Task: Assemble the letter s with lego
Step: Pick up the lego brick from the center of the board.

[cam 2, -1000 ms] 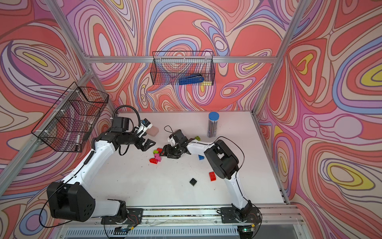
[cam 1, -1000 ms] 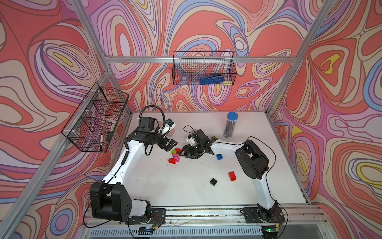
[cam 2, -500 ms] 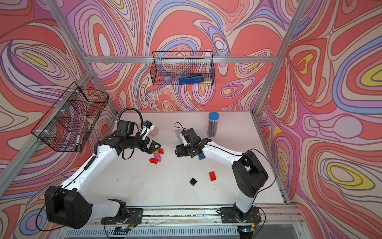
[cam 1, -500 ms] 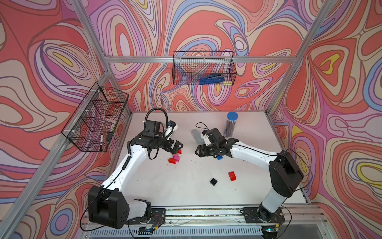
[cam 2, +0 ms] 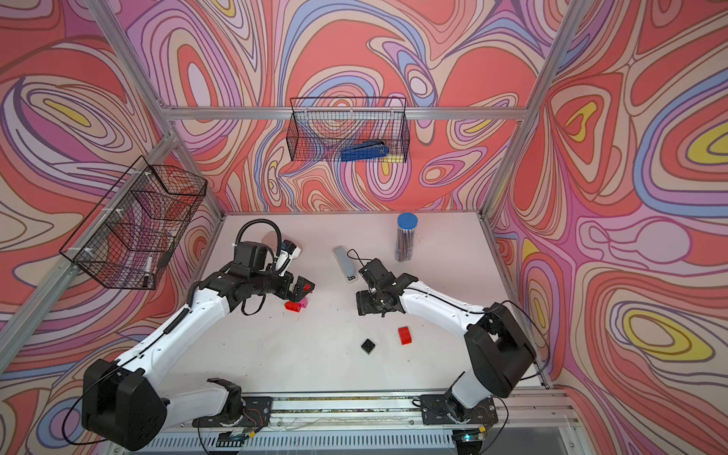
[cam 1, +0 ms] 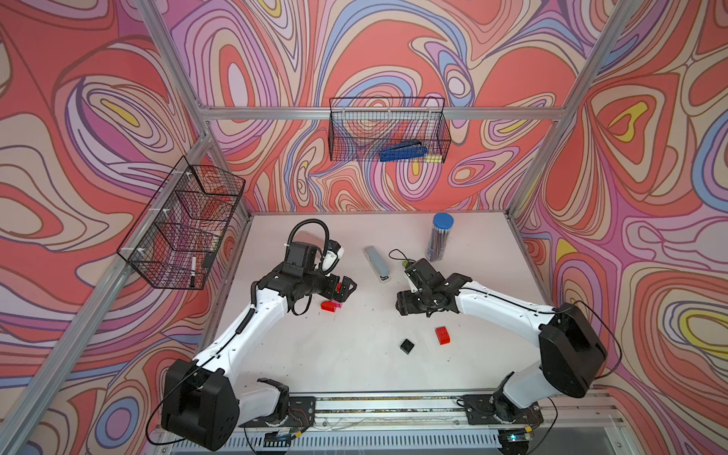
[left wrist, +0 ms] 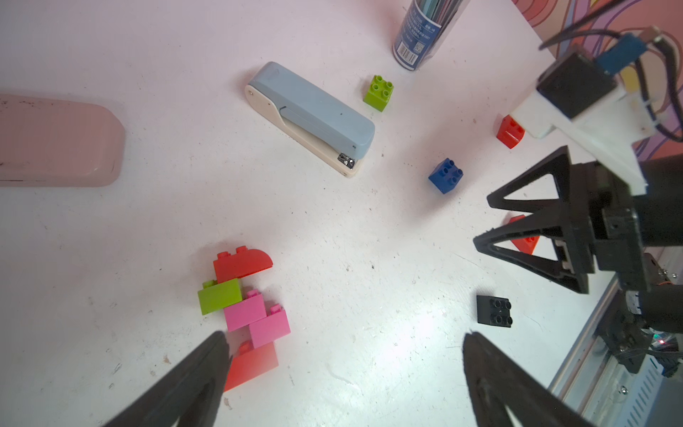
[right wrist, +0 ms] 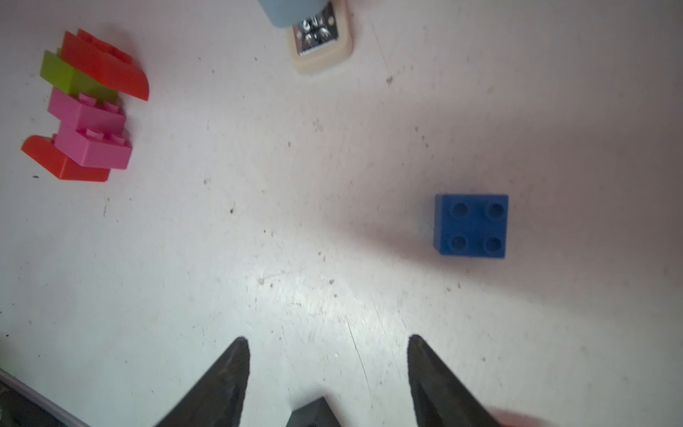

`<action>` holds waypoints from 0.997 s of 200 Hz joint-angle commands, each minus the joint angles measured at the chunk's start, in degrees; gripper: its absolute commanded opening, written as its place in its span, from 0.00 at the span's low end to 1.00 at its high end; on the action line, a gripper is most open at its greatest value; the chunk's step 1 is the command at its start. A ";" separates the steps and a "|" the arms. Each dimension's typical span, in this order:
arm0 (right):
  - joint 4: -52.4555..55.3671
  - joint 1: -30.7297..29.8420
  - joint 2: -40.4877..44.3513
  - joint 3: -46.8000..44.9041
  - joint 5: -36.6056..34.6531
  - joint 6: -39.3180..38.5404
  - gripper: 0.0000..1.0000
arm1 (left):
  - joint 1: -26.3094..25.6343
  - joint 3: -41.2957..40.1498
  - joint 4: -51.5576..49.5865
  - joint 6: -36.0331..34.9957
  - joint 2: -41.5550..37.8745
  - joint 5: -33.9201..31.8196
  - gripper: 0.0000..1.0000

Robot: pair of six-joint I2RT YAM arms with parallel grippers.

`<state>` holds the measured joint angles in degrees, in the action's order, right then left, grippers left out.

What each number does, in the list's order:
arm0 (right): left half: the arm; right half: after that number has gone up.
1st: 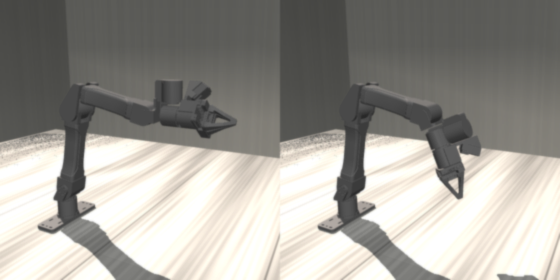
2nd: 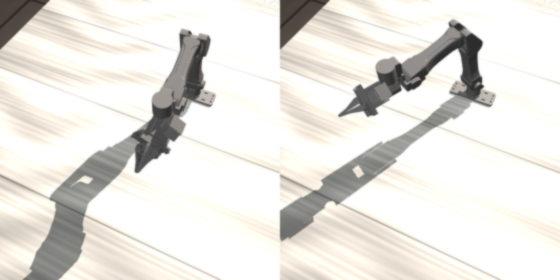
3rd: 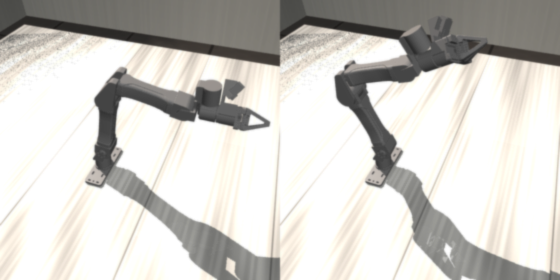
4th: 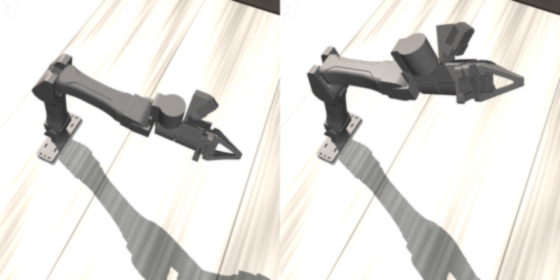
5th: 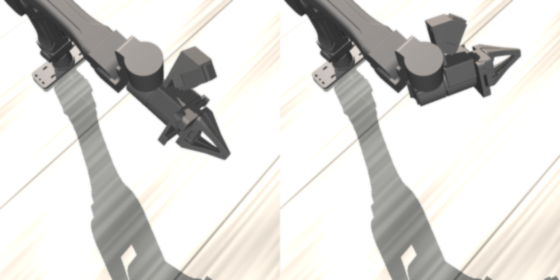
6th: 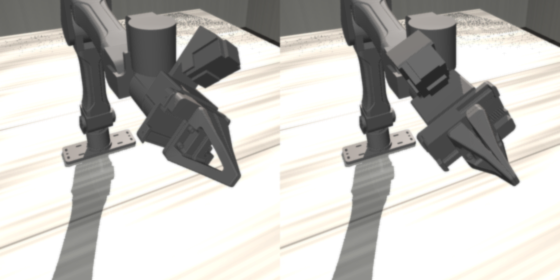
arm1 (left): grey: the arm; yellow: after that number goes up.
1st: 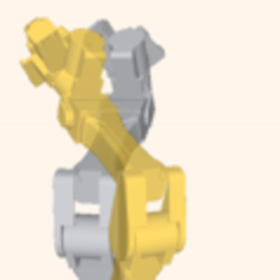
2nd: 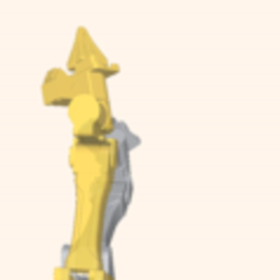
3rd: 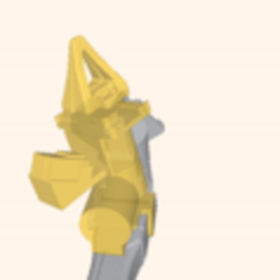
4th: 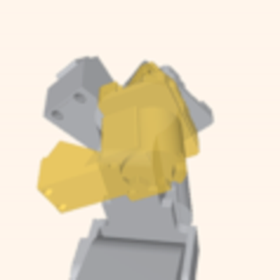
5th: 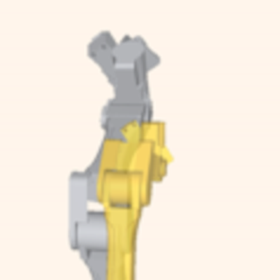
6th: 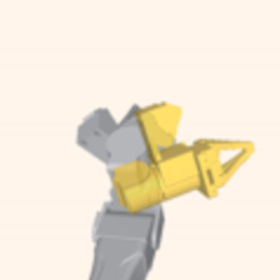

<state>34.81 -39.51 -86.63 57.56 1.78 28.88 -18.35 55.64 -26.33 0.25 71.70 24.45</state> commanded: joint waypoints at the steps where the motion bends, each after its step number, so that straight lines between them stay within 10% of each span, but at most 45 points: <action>1: 3.10 -0.31 4.11 -2.43 -2.67 3.78 0.69 | -0.72 -0.67 2.02 1.74 -0.95 -0.65 1.00; 199: 8.15 1.87 4.36 -12.16 -12.03 11.02 0.63 | -7.18 -5.27 2.43 9.07 -1.87 -2.74 1.00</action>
<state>46.68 -39.07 -80.64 46.63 -10.07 40.12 -25.21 49.93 -23.94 8.82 69.69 22.20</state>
